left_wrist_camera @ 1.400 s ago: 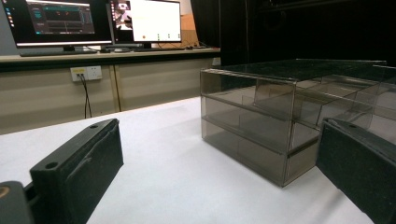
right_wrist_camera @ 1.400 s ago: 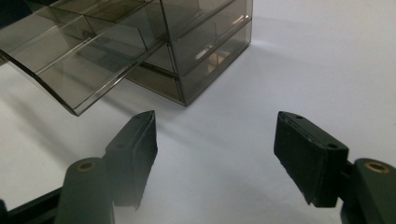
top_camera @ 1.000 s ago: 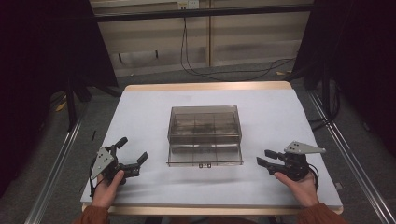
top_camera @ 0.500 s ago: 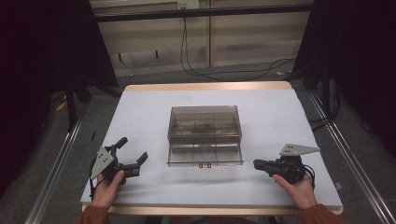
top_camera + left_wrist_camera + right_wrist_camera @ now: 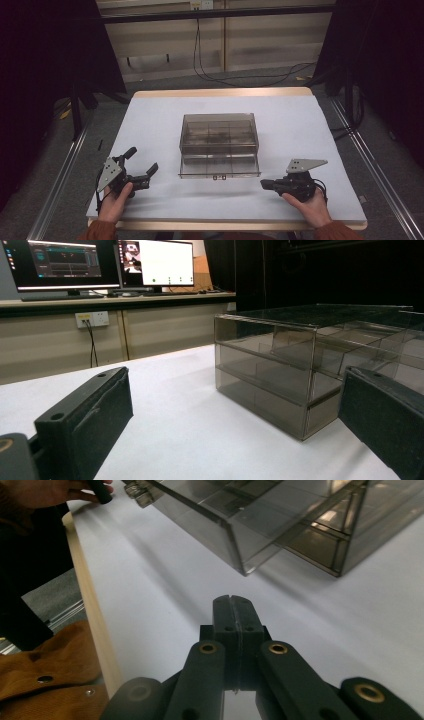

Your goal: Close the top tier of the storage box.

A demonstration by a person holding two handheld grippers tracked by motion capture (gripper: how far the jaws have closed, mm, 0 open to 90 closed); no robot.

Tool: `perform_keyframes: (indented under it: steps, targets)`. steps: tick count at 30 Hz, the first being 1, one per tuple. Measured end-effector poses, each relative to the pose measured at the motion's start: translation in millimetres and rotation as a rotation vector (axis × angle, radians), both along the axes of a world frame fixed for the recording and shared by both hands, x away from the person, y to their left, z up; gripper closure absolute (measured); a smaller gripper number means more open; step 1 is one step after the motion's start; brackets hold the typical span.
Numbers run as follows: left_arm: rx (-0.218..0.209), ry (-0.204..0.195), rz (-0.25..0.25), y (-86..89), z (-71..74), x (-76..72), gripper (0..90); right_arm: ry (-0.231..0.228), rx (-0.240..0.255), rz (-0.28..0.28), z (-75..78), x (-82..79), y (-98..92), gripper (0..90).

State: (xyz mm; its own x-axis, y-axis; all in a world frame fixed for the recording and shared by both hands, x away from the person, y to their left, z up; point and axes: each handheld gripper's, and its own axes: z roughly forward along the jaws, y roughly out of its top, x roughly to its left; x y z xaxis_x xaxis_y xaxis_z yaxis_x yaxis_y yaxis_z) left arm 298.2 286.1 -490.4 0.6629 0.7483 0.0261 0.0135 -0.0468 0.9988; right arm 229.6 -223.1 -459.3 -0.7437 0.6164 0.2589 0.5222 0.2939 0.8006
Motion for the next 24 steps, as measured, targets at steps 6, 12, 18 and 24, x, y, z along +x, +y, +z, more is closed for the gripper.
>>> perform_keyframes:
  steps: [6, 12, 18, 24]
  targets:
    - [0.000, 0.001, 0.000, 0.0, 0.0, 0.0, 1.1, -0.004, -0.010, 0.033, 0.0, -1.6, 9.2, 90.0]
    - [-0.001, 0.000, -0.001, 0.0, 0.0, 0.1, 1.2, -0.006, 0.000, 0.074, 0.7, -3.8, 18.8, 90.0]
    - [-0.002, 0.001, -0.001, 0.1, 0.0, 0.1, 1.1, -0.007, 0.005, 0.108, 0.8, -5.0, 29.0, 90.0]
    - [0.000, -0.001, -0.001, 0.0, 0.0, -0.1, 1.0, -0.004, 0.014, 0.134, 1.7, -4.6, 39.6, 90.0]
